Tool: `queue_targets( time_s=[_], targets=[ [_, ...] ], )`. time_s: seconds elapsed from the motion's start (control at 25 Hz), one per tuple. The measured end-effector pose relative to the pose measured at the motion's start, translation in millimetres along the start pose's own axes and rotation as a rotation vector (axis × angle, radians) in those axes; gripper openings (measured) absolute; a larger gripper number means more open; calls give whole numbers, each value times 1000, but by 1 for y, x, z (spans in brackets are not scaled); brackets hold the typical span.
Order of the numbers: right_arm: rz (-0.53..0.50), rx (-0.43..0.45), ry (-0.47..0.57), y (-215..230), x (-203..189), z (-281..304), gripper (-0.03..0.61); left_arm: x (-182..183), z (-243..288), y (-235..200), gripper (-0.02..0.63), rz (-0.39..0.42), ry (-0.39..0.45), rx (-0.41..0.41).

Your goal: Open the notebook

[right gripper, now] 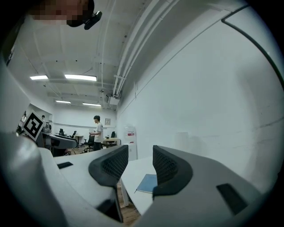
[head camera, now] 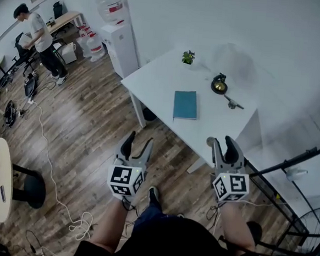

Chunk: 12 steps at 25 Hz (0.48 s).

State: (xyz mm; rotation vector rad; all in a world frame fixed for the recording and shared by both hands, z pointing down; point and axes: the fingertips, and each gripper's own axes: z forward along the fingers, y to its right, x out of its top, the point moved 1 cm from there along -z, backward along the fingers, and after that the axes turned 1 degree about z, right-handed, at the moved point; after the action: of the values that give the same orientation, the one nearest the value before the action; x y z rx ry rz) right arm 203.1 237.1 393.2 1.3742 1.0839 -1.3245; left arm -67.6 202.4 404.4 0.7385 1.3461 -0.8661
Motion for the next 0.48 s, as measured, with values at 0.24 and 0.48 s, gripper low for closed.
queue_targets(
  time_s=[0.24, 0.48],
  targets=[
    [30, -65, -32, -15, -4, 71, 172, -6, 55, -72, 256, -47, -12, -57],
    [65, -145, -64, -20, -15, 115, 150, -15, 104, -118, 256, -86, -27, -141]
  ],
)
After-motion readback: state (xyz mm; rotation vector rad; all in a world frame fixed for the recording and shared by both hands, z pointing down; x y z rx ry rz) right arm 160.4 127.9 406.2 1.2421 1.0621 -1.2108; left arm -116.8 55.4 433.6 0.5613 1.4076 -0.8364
